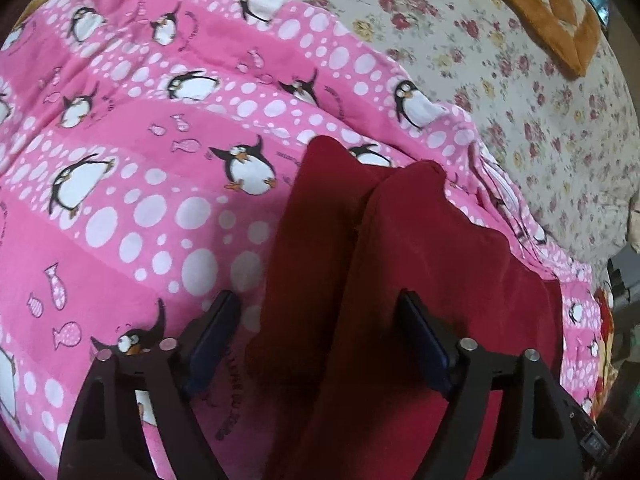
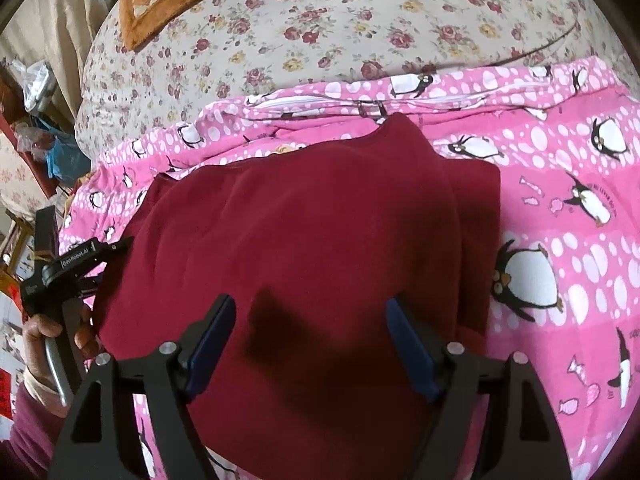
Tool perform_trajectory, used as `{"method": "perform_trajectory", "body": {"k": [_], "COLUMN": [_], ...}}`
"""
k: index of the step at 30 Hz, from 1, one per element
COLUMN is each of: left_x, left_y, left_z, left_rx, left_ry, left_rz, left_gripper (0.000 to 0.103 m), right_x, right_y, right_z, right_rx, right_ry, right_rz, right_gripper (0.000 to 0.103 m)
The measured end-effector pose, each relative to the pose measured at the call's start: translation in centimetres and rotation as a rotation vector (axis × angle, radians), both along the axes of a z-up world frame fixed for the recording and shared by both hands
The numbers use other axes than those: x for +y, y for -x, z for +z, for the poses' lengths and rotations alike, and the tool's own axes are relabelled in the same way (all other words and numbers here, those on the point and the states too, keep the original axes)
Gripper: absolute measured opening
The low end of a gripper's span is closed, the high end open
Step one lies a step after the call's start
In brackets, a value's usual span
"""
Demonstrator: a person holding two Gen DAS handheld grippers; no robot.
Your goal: Fold small clothes
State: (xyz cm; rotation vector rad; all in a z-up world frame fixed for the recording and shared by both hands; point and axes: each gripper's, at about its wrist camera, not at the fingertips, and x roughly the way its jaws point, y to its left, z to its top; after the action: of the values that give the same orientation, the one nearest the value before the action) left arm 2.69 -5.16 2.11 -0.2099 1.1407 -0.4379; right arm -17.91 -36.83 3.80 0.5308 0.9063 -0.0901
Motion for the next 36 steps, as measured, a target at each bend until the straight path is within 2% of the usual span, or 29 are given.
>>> {"method": "perform_trajectory", "body": {"k": [1, 3, 5, 9, 11, 13, 17, 18, 20, 22, 25, 27, 30, 34, 36], "left_x": [-0.1, 0.0, 0.1, 0.4, 0.2, -0.3, -1.1, -1.1, -0.7, -0.2, -0.1, -0.3, -0.3, -0.4, -1.0], "left_y": [-0.1, -0.2, -0.4, -0.5, -0.5, -0.3, -0.2, -0.2, -0.3, -0.4, 0.0, 0.4, 1.0, 2.0, 2.7], "left_z": [0.0, -0.1, -0.1, -0.3, -0.5, -0.5, -0.4, -0.4, -0.1, 0.2, 1.0, 1.8, 3.1, 4.7, 5.6], "left_rx": [0.016, 0.051, 0.065, 0.078, 0.075, 0.063, 0.05, 0.056, 0.074, 0.097, 0.097, 0.082, 0.073, 0.054, 0.031], "left_ry": [0.017, 0.045, 0.054, 0.069, 0.07, 0.061, 0.006, 0.007, 0.023, 0.076, 0.123, 0.142, 0.216, 0.275, 0.271], "left_rz": [-0.018, -0.037, -0.056, -0.056, -0.051, -0.061, -0.097, -0.097, -0.085, -0.075, -0.076, -0.081, -0.096, -0.124, -0.138], "left_gripper": [0.042, 0.034, 0.028, 0.03, 0.041, 0.046, 0.045, 0.042, 0.023, 0.01, 0.004, 0.003, 0.002, 0.002, 0.002], "right_x": [0.1, 0.3, 0.4, 0.3, 0.4, 0.6, 0.9, 1.1, 1.4, 2.0, 2.4, 2.4, 1.8, 0.3, -0.4], "right_y": [-0.1, -0.2, -0.2, -0.4, -0.4, -0.5, -0.7, -0.8, -0.9, -1.1, -1.1, -1.0, -0.5, 0.1, 0.2], "right_z": [0.0, -0.1, -0.2, -0.3, -0.3, -0.3, -0.4, -0.4, -0.5, -0.5, -0.5, -0.4, -0.2, 0.4, 0.4], "right_rx": [0.002, 0.008, 0.001, -0.001, 0.002, 0.008, 0.022, 0.026, 0.035, 0.044, 0.044, 0.039, 0.025, -0.017, -0.038], "right_ry": [0.006, 0.016, -0.004, -0.029, -0.02, -0.009, 0.004, 0.011, 0.031, 0.07, 0.105, 0.113, 0.102, 0.081, 0.043], "right_rz": [0.005, 0.018, 0.03, 0.044, 0.049, 0.054, 0.072, 0.08, 0.094, 0.108, 0.11, 0.099, 0.068, 0.0, -0.019], "right_gripper": [0.084, 0.086, 0.093, 0.097, 0.097, 0.097, 0.099, 0.1, 0.102, 0.102, 0.102, 0.1, 0.093, 0.063, 0.061]}}
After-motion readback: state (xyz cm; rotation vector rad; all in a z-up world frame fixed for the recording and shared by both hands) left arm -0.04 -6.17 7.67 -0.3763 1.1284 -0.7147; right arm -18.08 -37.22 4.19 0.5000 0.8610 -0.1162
